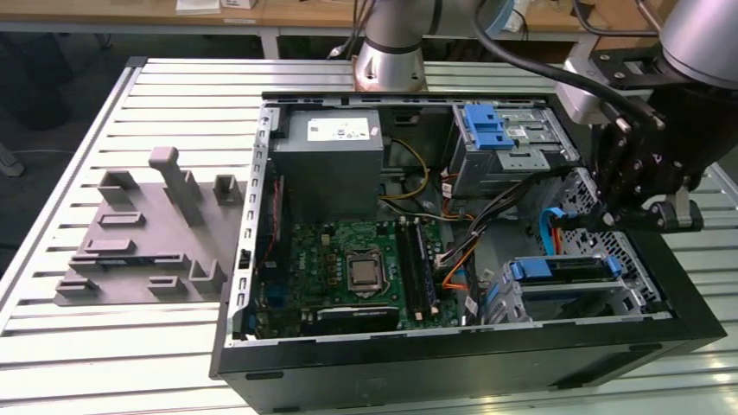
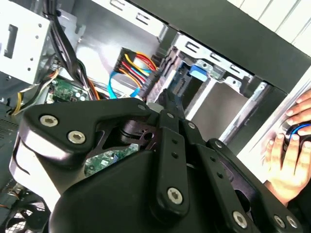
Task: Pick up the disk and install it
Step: 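Insert the first disk wire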
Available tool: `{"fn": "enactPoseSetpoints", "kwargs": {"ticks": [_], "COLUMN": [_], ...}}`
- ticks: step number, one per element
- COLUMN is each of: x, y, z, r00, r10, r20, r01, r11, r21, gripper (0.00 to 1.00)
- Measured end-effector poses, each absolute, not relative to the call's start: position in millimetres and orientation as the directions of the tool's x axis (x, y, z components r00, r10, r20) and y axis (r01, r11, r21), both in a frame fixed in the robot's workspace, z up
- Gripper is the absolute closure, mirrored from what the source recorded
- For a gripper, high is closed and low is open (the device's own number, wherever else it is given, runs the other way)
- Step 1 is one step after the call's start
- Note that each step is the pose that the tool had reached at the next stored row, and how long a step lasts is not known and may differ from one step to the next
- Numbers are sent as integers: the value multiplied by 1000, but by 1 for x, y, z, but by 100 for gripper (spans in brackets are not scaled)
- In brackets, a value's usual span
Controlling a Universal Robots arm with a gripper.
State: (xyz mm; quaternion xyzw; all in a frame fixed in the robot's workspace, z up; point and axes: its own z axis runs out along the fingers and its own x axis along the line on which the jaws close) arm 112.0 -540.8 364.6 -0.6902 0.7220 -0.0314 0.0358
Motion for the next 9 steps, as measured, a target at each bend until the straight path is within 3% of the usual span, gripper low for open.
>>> {"fn": "enactPoseSetpoints", "kwargs": {"ticks": [9], "x": [112], "y": [-534], "z": [365], "r00": [-45], "r10": [-999], "r20": [-8], "r01": [-994], "r11": [45], "r21": [-97], "gripper": [89]}}
